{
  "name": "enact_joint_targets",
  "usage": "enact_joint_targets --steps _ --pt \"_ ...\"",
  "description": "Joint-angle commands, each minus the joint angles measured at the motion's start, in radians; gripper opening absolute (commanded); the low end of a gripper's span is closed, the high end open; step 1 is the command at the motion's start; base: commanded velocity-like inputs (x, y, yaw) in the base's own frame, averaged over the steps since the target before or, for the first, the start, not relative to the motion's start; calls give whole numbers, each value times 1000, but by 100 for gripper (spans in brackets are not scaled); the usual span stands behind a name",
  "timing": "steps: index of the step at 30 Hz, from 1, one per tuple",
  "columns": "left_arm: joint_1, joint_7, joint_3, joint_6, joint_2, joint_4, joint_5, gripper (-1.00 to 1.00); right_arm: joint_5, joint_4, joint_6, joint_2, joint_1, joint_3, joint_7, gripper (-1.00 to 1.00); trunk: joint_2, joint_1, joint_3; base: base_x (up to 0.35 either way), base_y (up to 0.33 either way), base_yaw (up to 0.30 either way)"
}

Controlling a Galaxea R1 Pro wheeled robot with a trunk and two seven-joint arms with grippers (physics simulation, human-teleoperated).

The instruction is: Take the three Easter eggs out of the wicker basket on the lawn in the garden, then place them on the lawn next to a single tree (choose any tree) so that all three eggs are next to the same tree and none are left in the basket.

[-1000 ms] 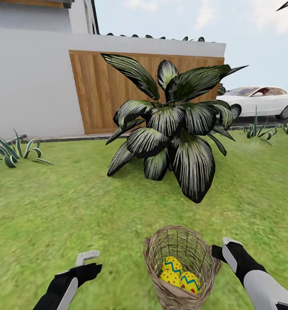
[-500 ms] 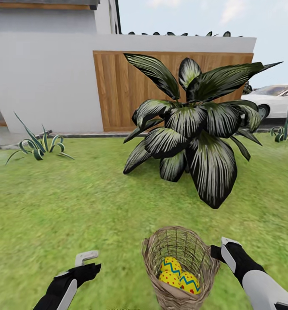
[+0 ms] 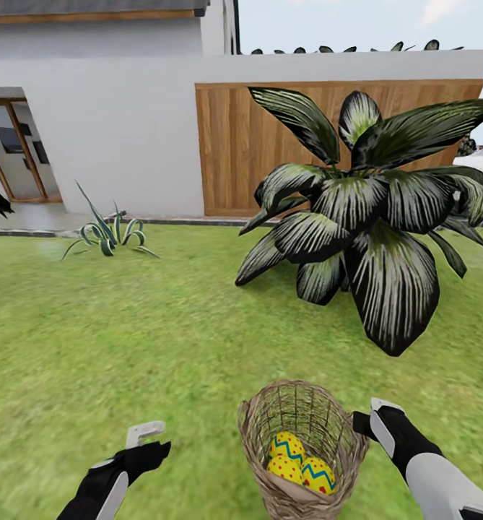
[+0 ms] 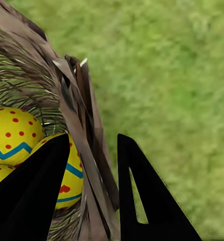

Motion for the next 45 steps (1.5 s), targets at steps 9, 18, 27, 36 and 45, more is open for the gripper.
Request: enact_joint_targets --steps 9,18,27,36,45 --pt "-1 10 -4 3 1 -1 11 100 -16 -2 4 1 0 -1 -7 -100 -1 -1 -9 -297 48 246" --pt "-1 10 -4 4 1 -1 12 100 -17 -1 4 2 0 0 -7 -100 -1 -1 -17 -48 1 244" --pt "-1 10 -4 4 0 -1 12 100 -16 -1 2 2 0 -2 -3 -100 -1 -1 -24 -1 0 198" --pt "-1 10 -4 4 0 -1 12 100 -16 -2 -1 1 1 -2 3 -100 -1 -1 -24 0 0 9" --pt "-1 10 -4 4 0 0 10 100 -16 -1 2 2 1 0 1 -100 -1 -1 -26 0 0 183"
